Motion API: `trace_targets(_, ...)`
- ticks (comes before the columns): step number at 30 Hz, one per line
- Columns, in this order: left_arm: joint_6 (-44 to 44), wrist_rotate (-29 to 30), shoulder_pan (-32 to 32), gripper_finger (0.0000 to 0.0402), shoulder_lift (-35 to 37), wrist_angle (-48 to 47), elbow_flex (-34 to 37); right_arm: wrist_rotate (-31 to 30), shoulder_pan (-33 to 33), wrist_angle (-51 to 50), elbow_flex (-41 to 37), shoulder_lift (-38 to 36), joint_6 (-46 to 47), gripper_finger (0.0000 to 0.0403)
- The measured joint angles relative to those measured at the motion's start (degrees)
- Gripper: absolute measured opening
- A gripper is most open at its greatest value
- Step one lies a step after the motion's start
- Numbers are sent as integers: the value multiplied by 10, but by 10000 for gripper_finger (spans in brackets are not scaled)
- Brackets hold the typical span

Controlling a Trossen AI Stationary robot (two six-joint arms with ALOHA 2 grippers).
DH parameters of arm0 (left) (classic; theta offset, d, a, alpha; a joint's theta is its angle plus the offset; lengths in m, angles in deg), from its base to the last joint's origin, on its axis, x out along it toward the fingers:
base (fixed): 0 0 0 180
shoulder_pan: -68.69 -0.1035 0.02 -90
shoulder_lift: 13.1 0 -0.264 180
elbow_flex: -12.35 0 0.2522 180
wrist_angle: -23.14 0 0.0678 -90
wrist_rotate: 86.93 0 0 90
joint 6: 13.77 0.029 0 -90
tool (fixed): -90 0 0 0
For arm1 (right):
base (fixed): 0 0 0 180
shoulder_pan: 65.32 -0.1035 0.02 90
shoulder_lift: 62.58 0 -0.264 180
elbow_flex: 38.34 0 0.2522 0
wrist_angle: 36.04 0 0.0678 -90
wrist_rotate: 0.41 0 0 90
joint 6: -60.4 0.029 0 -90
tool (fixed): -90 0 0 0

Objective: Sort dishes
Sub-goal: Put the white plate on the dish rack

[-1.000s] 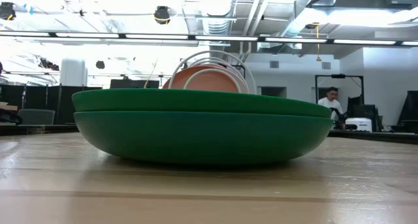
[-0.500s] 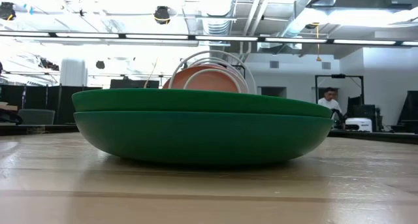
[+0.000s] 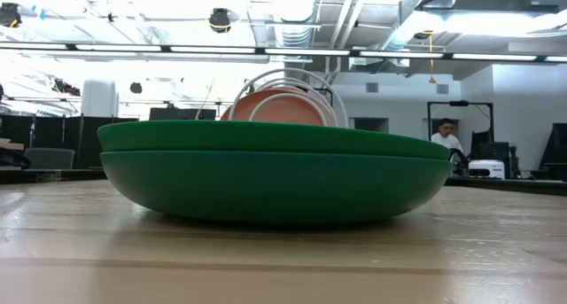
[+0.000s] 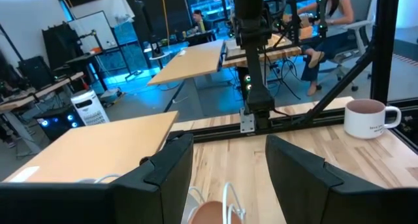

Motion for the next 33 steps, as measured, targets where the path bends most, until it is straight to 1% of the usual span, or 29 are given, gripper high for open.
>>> trace_targets(2, 0, 0, 0, 187, 0, 0, 0, -97, -2, 2, 0, -1, -29, 2)
trace_targets(5, 0, 0, 0, 187, 0, 0, 0, -254, -11, -3, 0, -1, -99, 2)
trace_targets(9, 0, 0, 0, 187, 0, 0, 0, -428, -25, -9, 0, 0, -202, 1)
trace_targets(14, 0, 0, 0, 187, 0, 0, 0, -597, -35, -17, 0, 0, -308, 1)
trace_targets(17, 0, 0, 0, 187, -2, 3, 0, -681, -39, -33, 0, 0, -358, 1)
trace_targets(20, -5, 0, 0, 187, -6, 8, 0, -755, -36, -65, 0, 0, -381, 1)
trace_targets(22, -7, 0, 0, 187, -7, 9, 0, -780, -32, -100, -1, 0, -378, 1)
trace_targets(26, -7, 0, 0, 187, -15, 9, 0, -785, -30, -152, -1, 0, -347, 1)
trace_targets(33, -5, 8, 0, 187, -21, 8, 0, -789, -31, -171, -1, 0, -338, 1)
